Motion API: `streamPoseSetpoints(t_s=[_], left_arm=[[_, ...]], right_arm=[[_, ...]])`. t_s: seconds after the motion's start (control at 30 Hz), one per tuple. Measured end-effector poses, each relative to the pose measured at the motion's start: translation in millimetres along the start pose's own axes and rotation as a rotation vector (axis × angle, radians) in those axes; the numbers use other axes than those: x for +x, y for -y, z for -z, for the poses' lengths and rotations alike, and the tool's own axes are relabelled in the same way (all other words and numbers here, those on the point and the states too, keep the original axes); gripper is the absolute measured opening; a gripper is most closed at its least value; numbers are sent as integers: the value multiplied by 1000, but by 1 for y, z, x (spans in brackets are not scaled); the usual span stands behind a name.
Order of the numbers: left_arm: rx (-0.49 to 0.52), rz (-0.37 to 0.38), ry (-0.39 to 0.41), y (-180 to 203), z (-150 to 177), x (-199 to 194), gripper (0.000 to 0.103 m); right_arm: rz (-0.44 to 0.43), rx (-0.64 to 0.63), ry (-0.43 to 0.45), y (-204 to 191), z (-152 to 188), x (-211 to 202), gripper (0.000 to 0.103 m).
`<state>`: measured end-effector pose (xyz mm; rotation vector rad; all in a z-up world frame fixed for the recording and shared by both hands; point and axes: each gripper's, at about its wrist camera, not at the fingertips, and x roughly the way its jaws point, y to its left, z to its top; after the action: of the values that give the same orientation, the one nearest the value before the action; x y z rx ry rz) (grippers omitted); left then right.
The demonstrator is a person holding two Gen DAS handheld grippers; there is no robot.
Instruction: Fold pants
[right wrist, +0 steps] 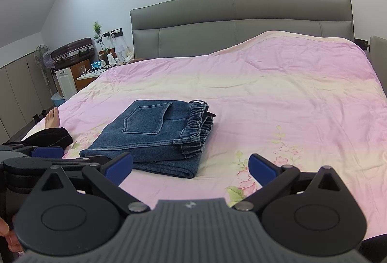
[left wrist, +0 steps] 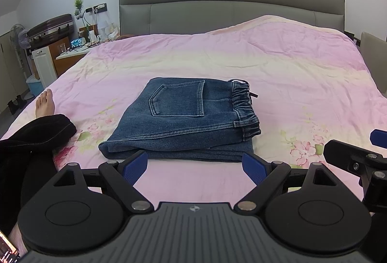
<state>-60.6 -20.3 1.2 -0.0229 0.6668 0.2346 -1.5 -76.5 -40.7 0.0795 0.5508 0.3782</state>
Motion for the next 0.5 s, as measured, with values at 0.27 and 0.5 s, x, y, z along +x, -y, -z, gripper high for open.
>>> streamPoseSetpoints(t_s=[0.27,0.5], left_arm=[[-6,-3,1,0,0,-2,103],[-7,-3,1,0,0,-2,103]], right_arm=[[1,-3,0,-1,0,-1,98],[-3,-7,-3,-1,0,-2,98]])
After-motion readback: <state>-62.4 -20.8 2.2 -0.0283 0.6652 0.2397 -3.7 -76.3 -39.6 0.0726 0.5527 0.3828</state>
